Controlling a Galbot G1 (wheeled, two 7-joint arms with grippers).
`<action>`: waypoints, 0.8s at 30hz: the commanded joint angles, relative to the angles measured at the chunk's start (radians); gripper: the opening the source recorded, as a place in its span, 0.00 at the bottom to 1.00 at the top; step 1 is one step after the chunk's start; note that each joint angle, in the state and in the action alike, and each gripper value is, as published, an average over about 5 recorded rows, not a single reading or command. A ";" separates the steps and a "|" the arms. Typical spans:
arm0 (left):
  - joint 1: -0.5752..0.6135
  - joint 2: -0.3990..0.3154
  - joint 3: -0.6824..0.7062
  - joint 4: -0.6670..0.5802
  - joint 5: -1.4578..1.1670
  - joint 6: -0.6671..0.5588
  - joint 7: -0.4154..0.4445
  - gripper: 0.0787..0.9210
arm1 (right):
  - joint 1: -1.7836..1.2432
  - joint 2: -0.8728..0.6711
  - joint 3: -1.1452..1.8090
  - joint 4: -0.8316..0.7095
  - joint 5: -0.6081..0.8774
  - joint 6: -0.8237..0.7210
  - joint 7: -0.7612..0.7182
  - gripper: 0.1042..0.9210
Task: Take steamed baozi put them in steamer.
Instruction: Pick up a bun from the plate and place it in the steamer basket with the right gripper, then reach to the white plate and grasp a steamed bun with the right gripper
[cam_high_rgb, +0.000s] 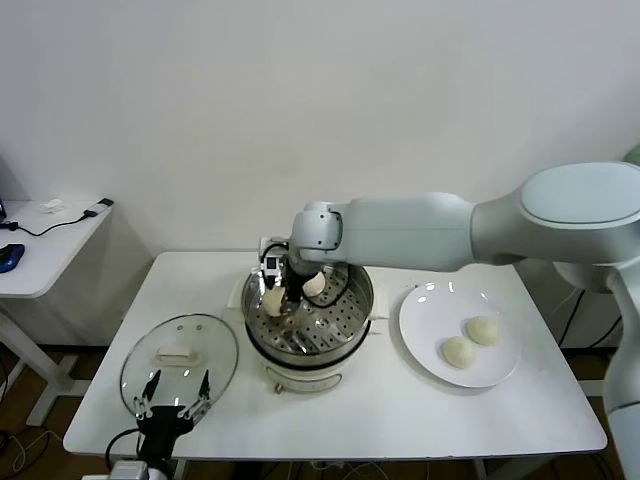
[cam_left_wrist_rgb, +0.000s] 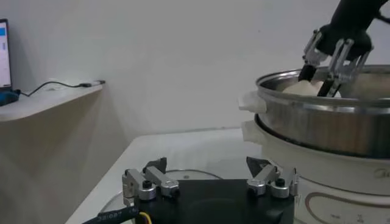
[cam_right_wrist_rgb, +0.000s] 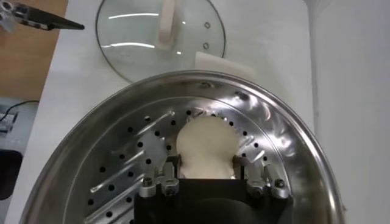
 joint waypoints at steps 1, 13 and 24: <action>0.002 -0.002 0.000 -0.004 0.000 0.000 0.000 0.88 | -0.049 0.017 0.020 -0.036 -0.024 0.008 -0.014 0.59; 0.014 -0.010 0.006 -0.027 0.013 0.001 0.000 0.88 | 0.262 -0.232 -0.069 0.083 -0.037 0.223 -0.259 0.88; 0.010 -0.009 0.002 -0.030 0.016 0.004 0.000 0.88 | 0.520 -0.670 -0.378 0.211 -0.233 0.393 -0.526 0.88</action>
